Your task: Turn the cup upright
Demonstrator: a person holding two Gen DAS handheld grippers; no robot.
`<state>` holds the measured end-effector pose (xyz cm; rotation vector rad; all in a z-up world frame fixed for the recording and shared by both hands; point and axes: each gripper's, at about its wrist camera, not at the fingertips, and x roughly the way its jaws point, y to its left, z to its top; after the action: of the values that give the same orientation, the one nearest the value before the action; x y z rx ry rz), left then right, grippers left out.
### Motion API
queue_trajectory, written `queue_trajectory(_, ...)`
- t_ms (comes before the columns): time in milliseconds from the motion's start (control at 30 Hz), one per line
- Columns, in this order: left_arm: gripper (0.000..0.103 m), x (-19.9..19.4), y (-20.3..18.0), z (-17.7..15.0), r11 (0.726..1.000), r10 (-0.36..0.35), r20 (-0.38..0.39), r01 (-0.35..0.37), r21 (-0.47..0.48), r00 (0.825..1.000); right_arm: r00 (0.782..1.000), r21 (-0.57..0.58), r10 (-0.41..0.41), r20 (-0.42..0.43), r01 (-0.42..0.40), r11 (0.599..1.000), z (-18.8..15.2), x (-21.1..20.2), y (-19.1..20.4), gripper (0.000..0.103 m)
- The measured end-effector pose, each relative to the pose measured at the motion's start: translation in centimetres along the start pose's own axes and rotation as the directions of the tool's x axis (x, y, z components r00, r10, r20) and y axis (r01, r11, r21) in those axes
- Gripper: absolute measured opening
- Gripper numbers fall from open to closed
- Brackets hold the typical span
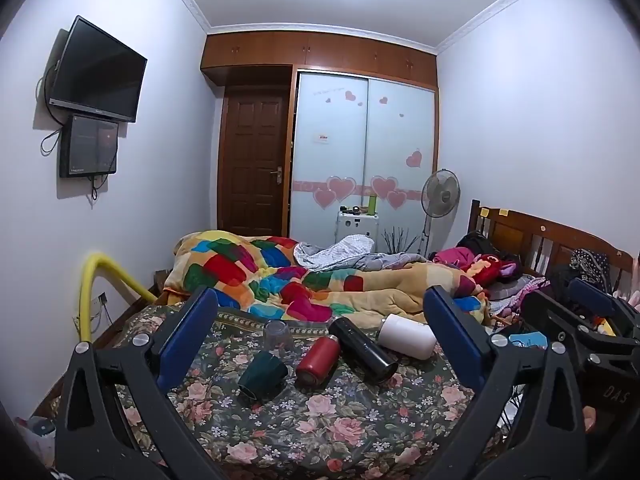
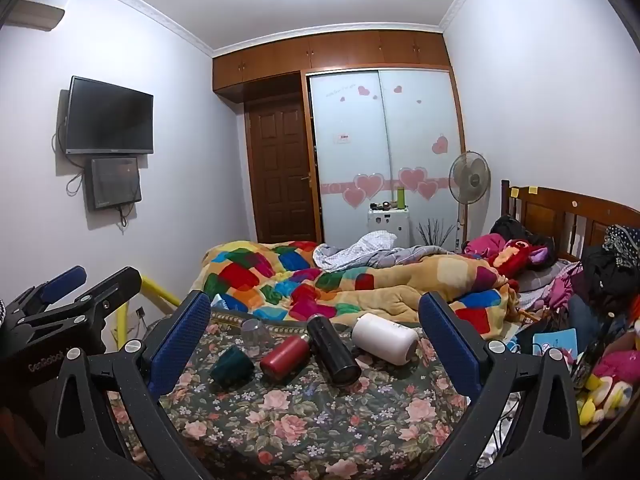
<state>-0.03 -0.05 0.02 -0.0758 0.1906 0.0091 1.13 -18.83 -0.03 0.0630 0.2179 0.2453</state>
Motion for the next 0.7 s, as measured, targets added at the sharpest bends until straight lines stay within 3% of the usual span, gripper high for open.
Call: queue_trajectory(700,0.103,-0.34,-0.34,0.22,1.000,0.012,0.008,-0.012,0.020,1.000,1.000,-0.002,0.007,-0.003,-0.007,1.000,-0.04,-0.25,0.40,0.103)
